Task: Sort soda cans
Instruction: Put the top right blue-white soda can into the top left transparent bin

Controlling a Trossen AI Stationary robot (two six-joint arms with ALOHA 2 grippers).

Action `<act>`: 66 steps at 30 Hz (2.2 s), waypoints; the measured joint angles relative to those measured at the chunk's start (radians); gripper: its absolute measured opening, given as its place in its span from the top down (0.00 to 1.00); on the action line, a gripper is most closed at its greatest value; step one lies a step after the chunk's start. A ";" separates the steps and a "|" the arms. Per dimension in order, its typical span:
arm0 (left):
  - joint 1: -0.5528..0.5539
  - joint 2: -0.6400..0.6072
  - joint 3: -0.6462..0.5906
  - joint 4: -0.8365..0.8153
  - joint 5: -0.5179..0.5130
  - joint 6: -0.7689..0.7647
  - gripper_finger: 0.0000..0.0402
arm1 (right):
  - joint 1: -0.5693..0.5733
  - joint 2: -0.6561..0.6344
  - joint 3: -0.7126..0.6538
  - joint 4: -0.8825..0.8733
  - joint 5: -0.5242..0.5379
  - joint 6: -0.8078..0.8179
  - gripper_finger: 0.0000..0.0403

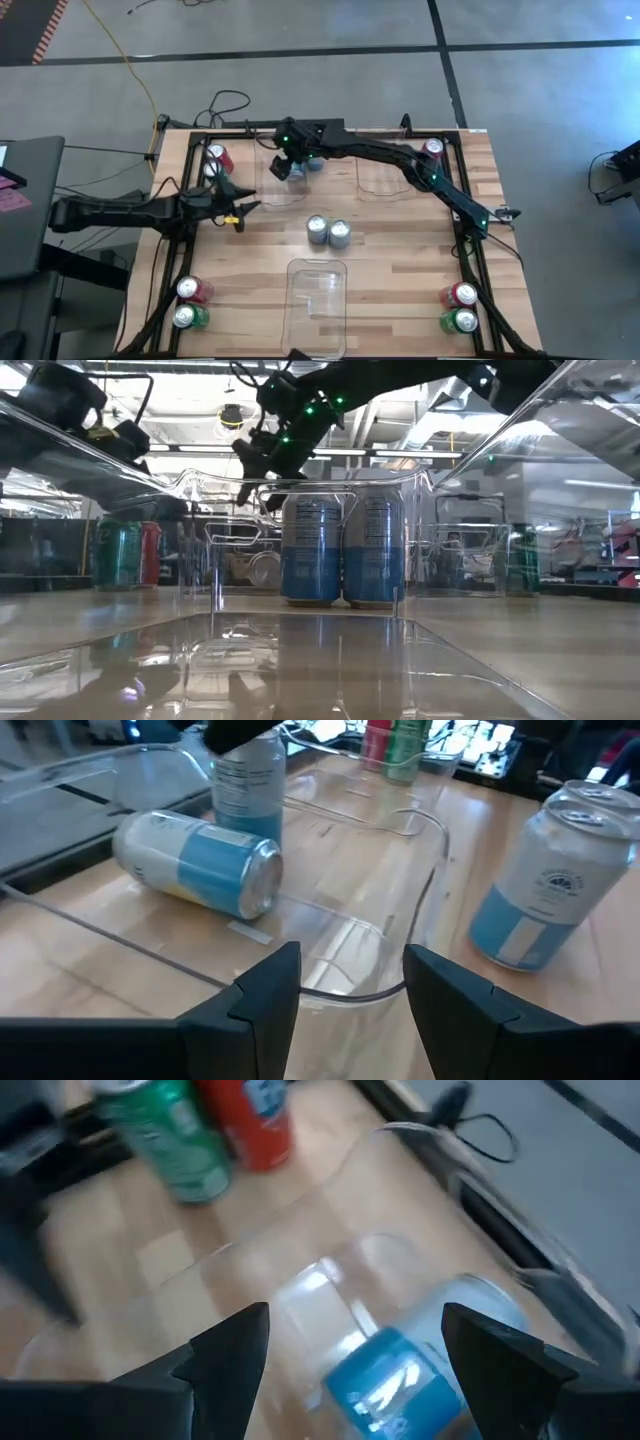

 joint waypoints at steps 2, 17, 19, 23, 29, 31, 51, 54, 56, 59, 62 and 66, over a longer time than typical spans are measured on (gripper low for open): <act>-0.013 0.028 0.000 0.030 0.022 -0.008 0.56 | 0.000 -0.001 0.001 -0.002 0.007 0.049 0.22; -0.201 0.170 0.000 0.190 0.084 -0.012 0.56 | 0.051 -0.001 0.001 -0.211 0.009 0.201 0.22; -0.230 0.194 0.000 0.223 0.081 -0.024 0.56 | 0.057 -0.001 0.001 -0.217 0.009 0.223 0.22; -0.294 0.250 -0.001 0.329 0.084 -0.012 0.56 | 0.081 -0.001 0.001 -0.216 0.004 0.245 0.22; -0.367 0.266 0.036 0.441 0.010 0.114 0.56 | 0.142 -0.001 0.001 -0.244 -0.023 0.268 0.22; -0.390 0.252 0.066 0.418 0.009 0.150 0.56 | 0.161 -0.001 0.001 -0.256 -0.020 0.268 0.22; -0.505 -0.088 0.155 -0.297 -0.411 -0.054 0.56 | 0.075 0.098 0.002 -0.087 -0.125 0.441 0.22; -0.505 -0.100 0.155 -0.348 -0.413 -0.083 0.56 | 0.063 0.112 0.002 -0.088 -0.109 0.451 0.22; -0.505 -0.100 0.155 -0.360 -0.425 -0.099 0.56 | 0.059 0.112 0.002 -0.105 -0.110 0.458 0.22; -0.505 -0.091 0.155 -0.378 -0.469 -0.120 0.56 | 0.060 0.113 0.002 -0.130 -0.129 0.458 0.22; -0.505 -0.078 0.155 -0.384 -0.496 -0.124 0.56 | 0.073 0.113 0.002 -0.153 -0.138 0.436 0.22; -0.498 -0.070 0.155 -0.355 -0.518 -0.021 0.56 | 0.105 0.094 0.000 -0.184 -0.158 0.373 0.22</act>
